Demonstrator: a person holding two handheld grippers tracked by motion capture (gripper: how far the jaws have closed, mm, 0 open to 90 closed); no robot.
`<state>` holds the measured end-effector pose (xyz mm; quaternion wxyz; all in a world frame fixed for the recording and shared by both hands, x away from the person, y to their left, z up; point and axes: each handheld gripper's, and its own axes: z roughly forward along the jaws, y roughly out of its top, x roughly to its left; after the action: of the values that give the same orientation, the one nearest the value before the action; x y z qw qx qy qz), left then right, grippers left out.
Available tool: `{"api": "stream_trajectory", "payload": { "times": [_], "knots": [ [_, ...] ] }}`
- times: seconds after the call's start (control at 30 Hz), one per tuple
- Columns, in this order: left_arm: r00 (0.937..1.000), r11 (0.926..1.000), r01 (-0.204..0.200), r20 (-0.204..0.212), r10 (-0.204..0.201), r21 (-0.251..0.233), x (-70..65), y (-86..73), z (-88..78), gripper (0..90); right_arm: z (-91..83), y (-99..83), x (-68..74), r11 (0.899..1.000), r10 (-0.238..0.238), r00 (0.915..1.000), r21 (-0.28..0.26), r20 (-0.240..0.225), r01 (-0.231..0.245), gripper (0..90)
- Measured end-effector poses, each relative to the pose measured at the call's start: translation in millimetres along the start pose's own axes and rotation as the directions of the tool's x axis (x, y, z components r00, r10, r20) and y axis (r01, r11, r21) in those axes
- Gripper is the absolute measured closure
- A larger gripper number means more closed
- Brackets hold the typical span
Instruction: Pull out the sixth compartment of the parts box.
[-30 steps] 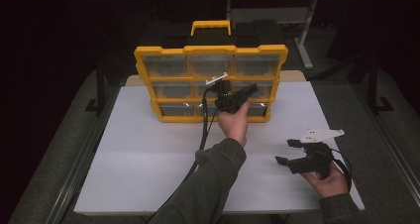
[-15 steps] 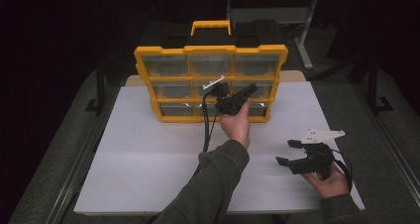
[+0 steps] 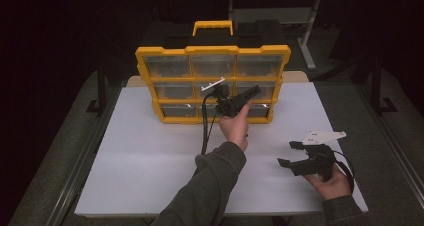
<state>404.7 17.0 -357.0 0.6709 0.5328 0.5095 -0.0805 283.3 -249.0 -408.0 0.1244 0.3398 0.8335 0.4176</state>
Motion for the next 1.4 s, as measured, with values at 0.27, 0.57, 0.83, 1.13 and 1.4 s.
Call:
{"api": "stream_trajectory", "payload": {
  "times": [0.27,0.57,0.83,1.13,1.4],
  "knots": [
    [0.9999,0.9999,-0.006,0.012,0.006,0.012,2.7,0.8,-1.5,79.7,-0.4,-0.4,-0.1,1.0,-0.004,1.0,0.001,0.0,0.004,21.8],
    [0.9996,0.9999,-0.007,0.028,0.006,0.008,5.8,-0.1,-2.5,81.7,-1.4,-0.4,0.9,1.0,0.005,1.0,0.001,0.005,-0.005,21.6],
    [0.9987,0.9999,0.005,0.051,-0.006,0.011,5.5,-1.7,-3.8,82.0,-0.4,-0.2,1.4,1.0,0.001,1.0,0.005,0.002,-0.001,21.5],
    [0.9983,0.9994,-0.01,0.058,0.008,0.032,4.6,-3.3,-8.0,81.7,-1.5,-1.4,-0.3,1.0,-0.004,1.0,0.0,0.007,0.004,21.4],
    [0.9981,0.999,-0.021,0.059,0.019,0.039,1.7,-5.0,-13.8,81.6,-1.0,-0.7,1.3,1.0,0.005,1.0,0.007,0.007,-0.005,21.3]
  ]
}}
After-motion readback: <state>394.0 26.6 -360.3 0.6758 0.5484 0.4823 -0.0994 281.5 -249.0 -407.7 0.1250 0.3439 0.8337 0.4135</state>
